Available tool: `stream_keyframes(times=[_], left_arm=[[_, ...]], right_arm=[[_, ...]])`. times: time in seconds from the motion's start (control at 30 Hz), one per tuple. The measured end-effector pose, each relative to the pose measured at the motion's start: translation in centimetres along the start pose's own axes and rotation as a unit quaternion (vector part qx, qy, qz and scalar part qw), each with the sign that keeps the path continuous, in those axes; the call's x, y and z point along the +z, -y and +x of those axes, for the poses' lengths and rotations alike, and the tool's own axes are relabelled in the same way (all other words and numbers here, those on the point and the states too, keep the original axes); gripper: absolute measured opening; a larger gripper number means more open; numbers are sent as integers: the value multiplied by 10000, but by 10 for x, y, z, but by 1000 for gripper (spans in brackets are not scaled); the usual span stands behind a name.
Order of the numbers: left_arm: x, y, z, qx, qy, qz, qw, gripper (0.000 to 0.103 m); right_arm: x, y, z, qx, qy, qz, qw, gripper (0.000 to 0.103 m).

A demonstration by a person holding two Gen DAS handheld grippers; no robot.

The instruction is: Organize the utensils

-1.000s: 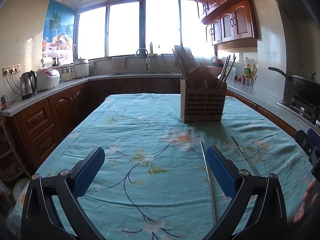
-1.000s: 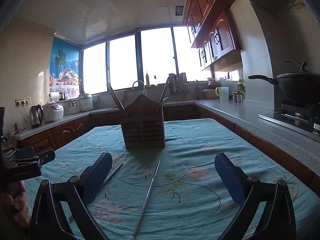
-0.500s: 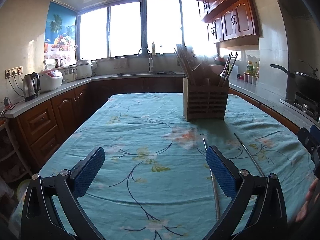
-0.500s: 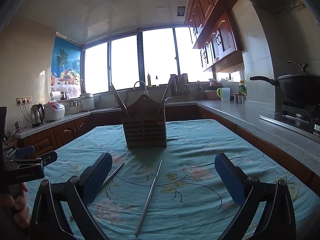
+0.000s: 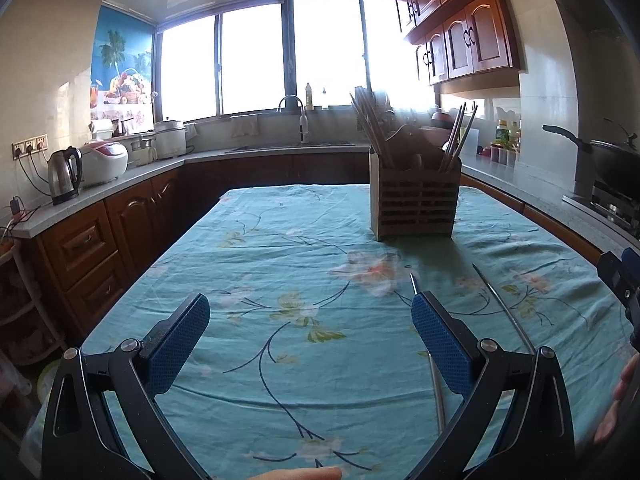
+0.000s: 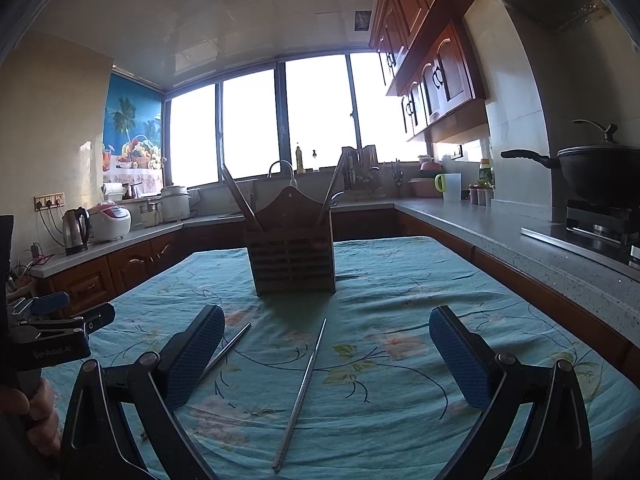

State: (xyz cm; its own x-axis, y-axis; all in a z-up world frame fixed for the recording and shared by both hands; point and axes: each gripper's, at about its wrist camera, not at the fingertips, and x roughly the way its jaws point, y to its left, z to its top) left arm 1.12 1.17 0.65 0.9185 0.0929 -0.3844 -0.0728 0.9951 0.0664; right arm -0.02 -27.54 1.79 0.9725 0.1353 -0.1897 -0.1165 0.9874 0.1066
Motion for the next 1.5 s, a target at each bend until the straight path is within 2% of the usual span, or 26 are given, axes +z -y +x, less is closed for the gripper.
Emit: stream_keyframes(times=[1.5], left_arm=[[1, 4, -1, -36, 29, 99, 9999, 103]], right_arm=[[9, -2, -3, 66, 44, 72, 9999, 103]])
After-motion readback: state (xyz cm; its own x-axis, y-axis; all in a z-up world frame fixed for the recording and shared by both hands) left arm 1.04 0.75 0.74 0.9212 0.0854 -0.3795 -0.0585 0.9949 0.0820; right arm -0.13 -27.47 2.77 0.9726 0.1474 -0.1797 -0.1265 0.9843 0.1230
